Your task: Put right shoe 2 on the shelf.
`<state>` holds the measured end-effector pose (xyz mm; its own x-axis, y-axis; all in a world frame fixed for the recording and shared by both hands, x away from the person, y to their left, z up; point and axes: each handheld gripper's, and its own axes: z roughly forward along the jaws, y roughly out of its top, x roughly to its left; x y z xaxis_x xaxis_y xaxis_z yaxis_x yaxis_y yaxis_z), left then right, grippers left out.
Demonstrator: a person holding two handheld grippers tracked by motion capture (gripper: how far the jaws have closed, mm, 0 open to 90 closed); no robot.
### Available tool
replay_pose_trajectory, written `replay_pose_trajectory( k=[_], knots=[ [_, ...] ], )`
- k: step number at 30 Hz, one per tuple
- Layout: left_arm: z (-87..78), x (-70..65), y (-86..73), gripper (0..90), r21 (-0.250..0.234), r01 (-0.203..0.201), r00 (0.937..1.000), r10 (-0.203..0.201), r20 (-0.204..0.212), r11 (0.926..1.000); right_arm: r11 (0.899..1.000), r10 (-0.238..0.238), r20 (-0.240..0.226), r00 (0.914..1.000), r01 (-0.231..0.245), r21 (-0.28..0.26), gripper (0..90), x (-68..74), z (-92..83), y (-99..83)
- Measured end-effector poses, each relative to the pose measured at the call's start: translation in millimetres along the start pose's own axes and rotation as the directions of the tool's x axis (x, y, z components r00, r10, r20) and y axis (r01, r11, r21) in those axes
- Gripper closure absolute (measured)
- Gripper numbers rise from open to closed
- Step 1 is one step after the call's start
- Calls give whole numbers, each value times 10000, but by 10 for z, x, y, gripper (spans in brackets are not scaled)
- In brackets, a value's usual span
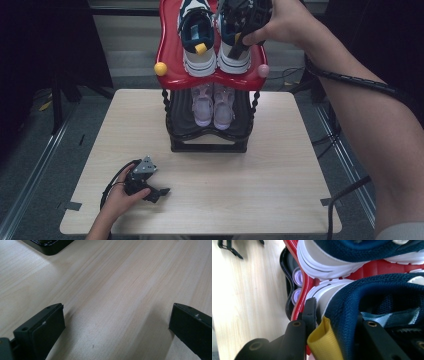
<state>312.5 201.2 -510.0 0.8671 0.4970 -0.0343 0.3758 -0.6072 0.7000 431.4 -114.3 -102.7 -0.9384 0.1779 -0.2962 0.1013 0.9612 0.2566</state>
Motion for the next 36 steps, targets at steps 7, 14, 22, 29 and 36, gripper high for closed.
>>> replay_pose_trajectory(
  k=[7, 14, 22, 29, 36],
  knots=[
    [0, 1, 0, 0, -9, -15, 10000, 15, -7, 10000, 9999, 15, -24, 10000, -16, -122, 693, 18, 43, -32],
    [1, 1, 0, 0, -13, -12, 10000, 12, -4, 10000, 9986, -519, 72, 9986, 520, -107, 693, 39, 64, -40],
    [0, 1, 0, 0, -8, -15, 10000, 15, -8, 10000, 9995, -135, 300, 9995, 143, -274, 581, 19, 55, -64],
    [0, 0, 0, 0, 2, -2, 10000, 2, -3, 10000, 9965, 706, 182, 9973, -697, -452, 355, 35, -57, -79],
    [0, 1, 0, 0, 3, -1, 10000, 1, 7, 10000, 9831, 1406, 50, 9901, -1390, -1193, 283, 89, -318, -210]
  ],
)
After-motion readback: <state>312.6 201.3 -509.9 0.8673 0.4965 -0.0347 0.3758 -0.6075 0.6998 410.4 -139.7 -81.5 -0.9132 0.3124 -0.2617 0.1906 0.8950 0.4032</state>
